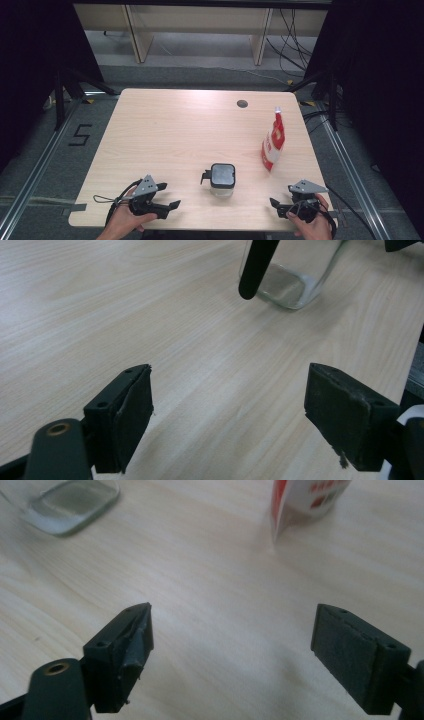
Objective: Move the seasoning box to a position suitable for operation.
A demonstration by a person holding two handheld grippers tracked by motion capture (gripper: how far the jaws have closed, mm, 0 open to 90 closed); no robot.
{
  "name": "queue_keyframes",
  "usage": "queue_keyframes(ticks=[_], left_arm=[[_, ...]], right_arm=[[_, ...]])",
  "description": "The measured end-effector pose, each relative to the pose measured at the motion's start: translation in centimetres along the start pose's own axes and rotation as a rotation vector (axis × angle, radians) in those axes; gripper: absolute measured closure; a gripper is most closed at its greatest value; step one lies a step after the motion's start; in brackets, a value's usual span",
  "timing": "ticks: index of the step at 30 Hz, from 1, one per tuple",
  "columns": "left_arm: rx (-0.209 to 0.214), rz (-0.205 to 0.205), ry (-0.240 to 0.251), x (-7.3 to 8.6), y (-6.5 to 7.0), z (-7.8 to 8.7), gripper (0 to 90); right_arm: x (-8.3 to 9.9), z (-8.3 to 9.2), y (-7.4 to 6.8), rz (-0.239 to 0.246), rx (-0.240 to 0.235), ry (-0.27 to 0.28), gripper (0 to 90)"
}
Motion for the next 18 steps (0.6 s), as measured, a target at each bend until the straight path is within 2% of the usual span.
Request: queue_keyframes(ticks=[1,2,4,5,7,9,10,12,17,18], left_arm=[[-0.004,-0.001,-0.004,0.04,-0.09,0.0,19.3],[-0.007,-0.003,-0.007,0.09,-0.18,-0.06,19.3],[-0.009,-0.017,-0.012,0.2,-0.28,-0.13,19.3],[-0.004,-0.008,-0.004,0.18,-0.17,-0.23,19.3],[-0.003,-0.011,-0.008,0.19,-0.15,-0.24,19.4],[-0.004,-0.013,-0.018,0.24,-0.15,-0.23,19.4],[-0.002,-0.002,-0.014,0.26,-0.03,-0.26,19.4],[-0.002,-0.023,-0.019,0.25,-0.13,-0.19,19.4],[-0.006,-0.012,-0.007,0.19,-0.07,-0.22,19.4],[-0.004,-0.01,-0.01,0.18,-0.05,-0.15,19.4]], right_arm=[[0.19,-0.03,-0.24,-0.039,-0.006,-0.008,18.8],[0.09,-0.17,0.21,0.014,-0.001,-0.005,18.9],[0.12,-0.32,0.0,0.016,-0.01,-0.006,19.1],[0.06,-0.38,0.06,0.047,-0.009,0.004,19.8],[0.03,-0.3,-0.03,0.041,0.002,-0.001,20.5],[0.02,-0.36,0.04,0.057,0.006,0.003,20.5],[0.03,-0.32,0.06,0.061,0.007,-0.003,20.5],[-0.03,-0.19,-0.12,0.044,0.006,-0.001,20.7],[-0.01,-0.3,-0.17,0.056,0.004,-0.003,21.1],[-0.04,-0.24,-0.34,0.037,-0.006,-0.003,21.2]])
Point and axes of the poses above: each handheld gripper's, and its own axes: z roughly backward along the jaws, x roughly out of its underside, y roughly to its right, the point moved 6 cm from there along -z, roughly forward along the jaws, and after that the axes turned 5 degrees about -z, right-handed, at the moved point
